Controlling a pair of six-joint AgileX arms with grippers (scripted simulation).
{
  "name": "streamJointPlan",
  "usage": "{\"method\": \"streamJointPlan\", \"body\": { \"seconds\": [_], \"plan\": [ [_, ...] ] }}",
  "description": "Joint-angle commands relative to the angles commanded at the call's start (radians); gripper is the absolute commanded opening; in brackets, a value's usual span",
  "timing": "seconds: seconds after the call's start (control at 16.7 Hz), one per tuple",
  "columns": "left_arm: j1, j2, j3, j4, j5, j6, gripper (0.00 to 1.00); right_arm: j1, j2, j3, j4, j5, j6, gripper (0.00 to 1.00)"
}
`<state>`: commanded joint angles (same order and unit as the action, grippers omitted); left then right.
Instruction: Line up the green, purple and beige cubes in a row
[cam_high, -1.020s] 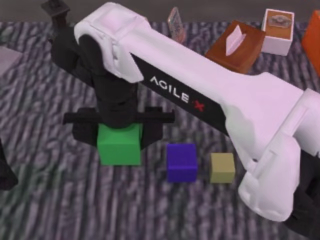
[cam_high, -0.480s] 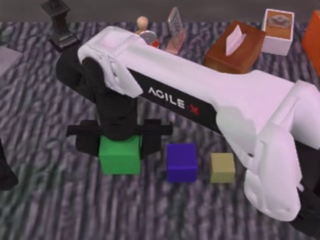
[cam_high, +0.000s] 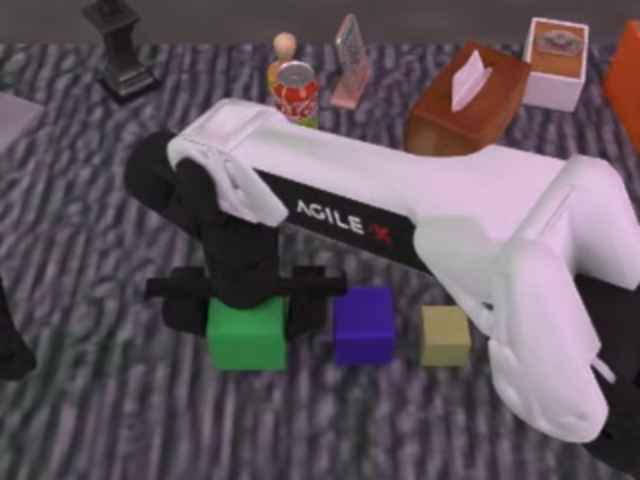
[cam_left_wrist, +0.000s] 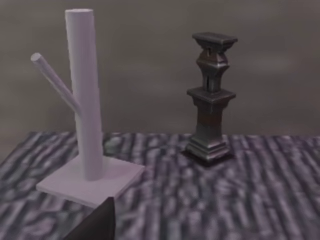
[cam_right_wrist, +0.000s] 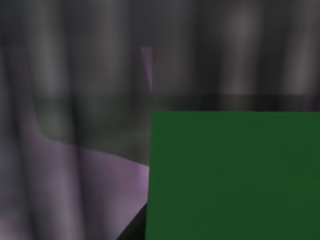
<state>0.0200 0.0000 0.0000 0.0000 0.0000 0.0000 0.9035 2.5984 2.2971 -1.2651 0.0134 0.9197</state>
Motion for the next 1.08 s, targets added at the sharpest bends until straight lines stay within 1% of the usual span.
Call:
{"method": "streamJointPlan", "body": {
  "seconds": [0.06,0.84,0.9,1.08],
  "plan": [
    [0.0,0.0,0.0,0.0,0.0,0.0,1.0,0.0,0.0,0.0,0.0,0.0,0.0,0.0],
    [0.0,0.0,0.0,0.0,0.0,0.0,1.0,0.0,0.0,0.0,0.0,0.0,0.0,0.98],
    [0.0,0.0,0.0,0.0,0.0,0.0,1.0,0.0,0.0,0.0,0.0,0.0,0.0,1.0],
    [0.0,0.0,0.0,0.0,0.0,0.0,1.0,0.0,0.0,0.0,0.0,0.0,0.0,1.0]
  ]
}}
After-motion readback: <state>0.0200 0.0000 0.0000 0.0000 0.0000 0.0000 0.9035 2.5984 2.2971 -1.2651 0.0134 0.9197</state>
